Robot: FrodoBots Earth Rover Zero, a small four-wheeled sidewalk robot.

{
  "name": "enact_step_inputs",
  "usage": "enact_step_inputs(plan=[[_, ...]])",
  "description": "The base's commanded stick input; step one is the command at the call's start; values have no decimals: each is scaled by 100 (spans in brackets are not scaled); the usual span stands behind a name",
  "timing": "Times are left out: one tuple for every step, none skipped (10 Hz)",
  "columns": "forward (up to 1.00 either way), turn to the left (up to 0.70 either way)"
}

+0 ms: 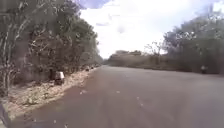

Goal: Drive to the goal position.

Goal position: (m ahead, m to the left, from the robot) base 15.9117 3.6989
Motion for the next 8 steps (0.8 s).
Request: enact_step_inputs(plan=[[70,0],[70,0],[70,0],[70,0],[70,0],[70,0],[70,0],[70,0]])
